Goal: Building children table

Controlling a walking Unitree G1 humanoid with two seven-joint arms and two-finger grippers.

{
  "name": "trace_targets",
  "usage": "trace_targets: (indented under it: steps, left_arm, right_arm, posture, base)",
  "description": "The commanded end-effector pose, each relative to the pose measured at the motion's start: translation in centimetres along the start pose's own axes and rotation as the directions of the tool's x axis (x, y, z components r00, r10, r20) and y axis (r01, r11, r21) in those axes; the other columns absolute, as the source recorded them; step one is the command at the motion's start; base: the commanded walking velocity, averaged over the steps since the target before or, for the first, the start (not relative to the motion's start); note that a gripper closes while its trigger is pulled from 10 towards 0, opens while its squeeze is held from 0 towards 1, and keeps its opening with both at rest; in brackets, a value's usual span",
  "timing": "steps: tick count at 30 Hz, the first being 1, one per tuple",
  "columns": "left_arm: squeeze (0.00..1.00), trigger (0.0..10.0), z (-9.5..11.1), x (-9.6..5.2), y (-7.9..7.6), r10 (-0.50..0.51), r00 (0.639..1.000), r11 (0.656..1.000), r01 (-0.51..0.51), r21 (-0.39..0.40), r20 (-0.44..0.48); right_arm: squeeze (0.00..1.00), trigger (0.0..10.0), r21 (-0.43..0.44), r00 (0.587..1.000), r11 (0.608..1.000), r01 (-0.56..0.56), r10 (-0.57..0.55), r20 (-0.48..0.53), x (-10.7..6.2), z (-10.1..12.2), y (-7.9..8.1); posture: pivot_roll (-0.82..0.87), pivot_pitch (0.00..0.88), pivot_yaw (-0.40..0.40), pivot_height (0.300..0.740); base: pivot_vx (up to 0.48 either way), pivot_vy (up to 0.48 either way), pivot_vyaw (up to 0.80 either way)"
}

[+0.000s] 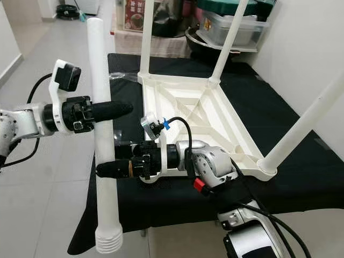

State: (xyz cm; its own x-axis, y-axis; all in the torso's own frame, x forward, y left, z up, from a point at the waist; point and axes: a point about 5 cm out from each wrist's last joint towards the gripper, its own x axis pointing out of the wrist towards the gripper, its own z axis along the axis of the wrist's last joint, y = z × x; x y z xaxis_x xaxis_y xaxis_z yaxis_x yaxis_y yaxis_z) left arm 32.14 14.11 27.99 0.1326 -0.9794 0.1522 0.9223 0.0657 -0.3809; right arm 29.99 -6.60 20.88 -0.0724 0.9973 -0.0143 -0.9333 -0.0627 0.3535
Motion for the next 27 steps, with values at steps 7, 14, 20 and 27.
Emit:
trace_targets:
  steps: [7,14,20,27]
  left_arm:
    - [0.00,10.0,1.0,0.7,0.3,-0.021,1.000,0.997,0.022,0.073,-0.012]
    - [0.00,10.0,1.6,0.9,0.5,-0.026,1.000,0.994,0.025,0.105,0.005]
    - [0.00,10.0,1.8,1.3,0.7,-0.036,0.999,0.993,0.035,0.111,0.005]
    - [0.00,10.0,1.9,1.5,0.9,-0.045,0.999,0.992,0.046,0.118,-0.004]
  right_arm:
    - [0.00,10.0,-0.004,1.000,1.000,-0.017,0.017,0.008,1.3,0.4,0.1]
    - [0.00,10.0,-0.006,1.000,1.000,0.007,-0.007,0.025,2.1,0.5,-0.2]
    - [0.00,10.0,-0.011,0.999,1.000,0.005,-0.005,0.037,2.7,0.6,-0.2]
    - [0.00,10.0,-0.017,0.999,1.000,0.007,-0.007,0.039,3.3,0.6,-0.3]
  posture:
    - [0.07,0.064,-0.120,0.740]
    - [0.07,0.064,-0.119,0.740]
    - [0.07,0.062,-0.116,0.740]
    - [0.07,0.060,-0.114,0.740]
  base:
    - [0.000,0.000,0.00]
    - [0.000,0.000,0.00]
    - [0.000,0.000,0.00]
    - [0.000,0.000,0.00]
